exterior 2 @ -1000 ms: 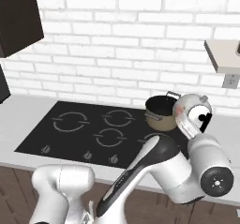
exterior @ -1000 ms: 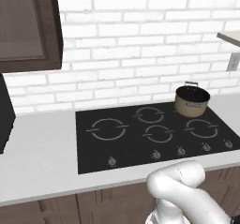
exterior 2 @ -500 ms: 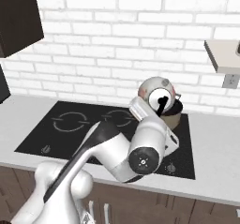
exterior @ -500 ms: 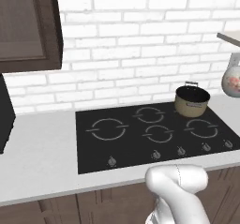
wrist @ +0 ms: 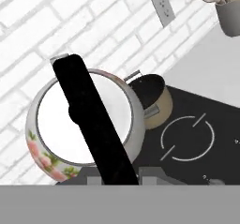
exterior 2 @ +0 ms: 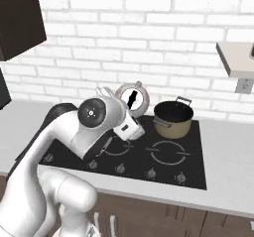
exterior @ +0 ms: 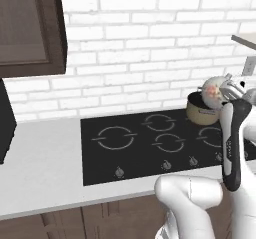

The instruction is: Pick the kettle from the counter and place it on a stove burner. Then turn the burner on.

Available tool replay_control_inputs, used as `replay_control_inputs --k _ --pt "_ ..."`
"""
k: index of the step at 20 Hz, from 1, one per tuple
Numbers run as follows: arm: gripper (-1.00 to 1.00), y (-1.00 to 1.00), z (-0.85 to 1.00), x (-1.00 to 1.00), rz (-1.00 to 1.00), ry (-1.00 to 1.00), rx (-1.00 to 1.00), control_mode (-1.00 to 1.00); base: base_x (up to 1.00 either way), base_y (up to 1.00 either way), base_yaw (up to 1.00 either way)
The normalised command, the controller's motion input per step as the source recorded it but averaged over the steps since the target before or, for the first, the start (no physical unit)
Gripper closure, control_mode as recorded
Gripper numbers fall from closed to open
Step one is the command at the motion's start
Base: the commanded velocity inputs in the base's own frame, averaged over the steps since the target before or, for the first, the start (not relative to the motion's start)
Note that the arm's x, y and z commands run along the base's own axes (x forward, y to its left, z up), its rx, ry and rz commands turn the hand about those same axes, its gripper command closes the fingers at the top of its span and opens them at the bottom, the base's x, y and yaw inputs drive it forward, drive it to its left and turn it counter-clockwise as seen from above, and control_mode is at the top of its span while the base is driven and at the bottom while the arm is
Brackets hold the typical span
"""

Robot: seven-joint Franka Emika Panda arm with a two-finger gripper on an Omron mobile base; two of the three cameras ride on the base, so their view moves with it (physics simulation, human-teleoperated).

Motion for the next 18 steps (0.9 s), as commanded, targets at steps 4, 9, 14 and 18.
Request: replay_control_inputs --k 4,9,14,18 --pt "1.0 1.0 0.0 0.49 0.0 0.38 0.0 -1.0 0.0 0.0 0.0" --pt "1.0 1.0 -0.13 0.69 0.0 0.46 0.0 -1.0 0.0 0.0 0.0" --pt "1.0 1.0 -0.63 0.68 0.0 0.41 0.1 -1.0 0.0 0.0 0.0" --pt "1.0 0.7 -0.75 0.15 0.0 0.04 0.29 -1.0 0.0 0.0 0.0"
